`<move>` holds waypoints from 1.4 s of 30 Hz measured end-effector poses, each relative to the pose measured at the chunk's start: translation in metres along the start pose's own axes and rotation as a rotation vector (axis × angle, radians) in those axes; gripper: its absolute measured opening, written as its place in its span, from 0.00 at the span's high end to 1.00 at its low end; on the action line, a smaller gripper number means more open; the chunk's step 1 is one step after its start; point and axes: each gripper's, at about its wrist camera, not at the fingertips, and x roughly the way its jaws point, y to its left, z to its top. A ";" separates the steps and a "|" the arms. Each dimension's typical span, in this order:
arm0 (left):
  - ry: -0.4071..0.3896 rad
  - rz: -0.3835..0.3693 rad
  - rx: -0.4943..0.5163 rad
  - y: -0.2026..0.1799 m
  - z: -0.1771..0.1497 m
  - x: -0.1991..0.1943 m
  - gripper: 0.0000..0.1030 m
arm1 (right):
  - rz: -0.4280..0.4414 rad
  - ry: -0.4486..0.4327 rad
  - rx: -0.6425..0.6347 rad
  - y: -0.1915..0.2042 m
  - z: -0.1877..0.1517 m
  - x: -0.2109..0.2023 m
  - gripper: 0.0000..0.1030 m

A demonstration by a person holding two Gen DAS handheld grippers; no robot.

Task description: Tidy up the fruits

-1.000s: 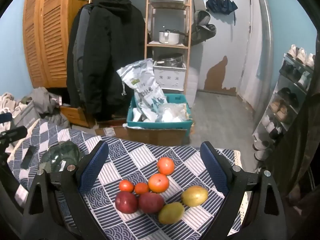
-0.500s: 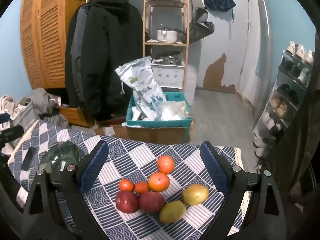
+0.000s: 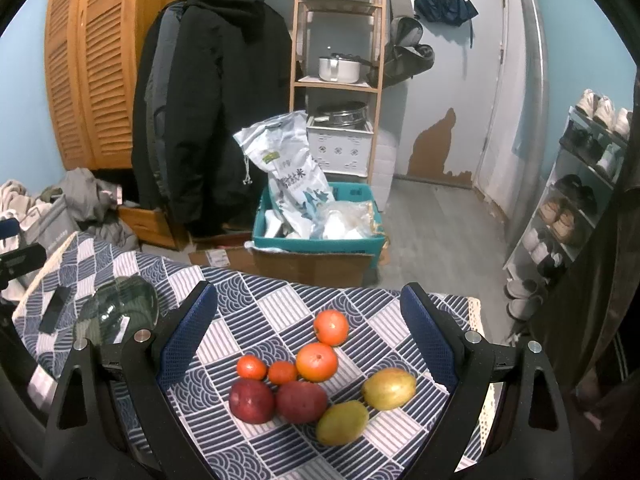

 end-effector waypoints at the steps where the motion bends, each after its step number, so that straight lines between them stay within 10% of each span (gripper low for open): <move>1: 0.001 -0.002 0.001 0.000 0.000 0.000 0.01 | 0.000 0.000 0.000 0.000 0.000 0.000 0.12; 42: 0.003 -0.005 -0.006 -0.001 -0.009 -0.001 0.01 | -0.001 0.008 -0.016 0.008 -0.001 0.002 0.12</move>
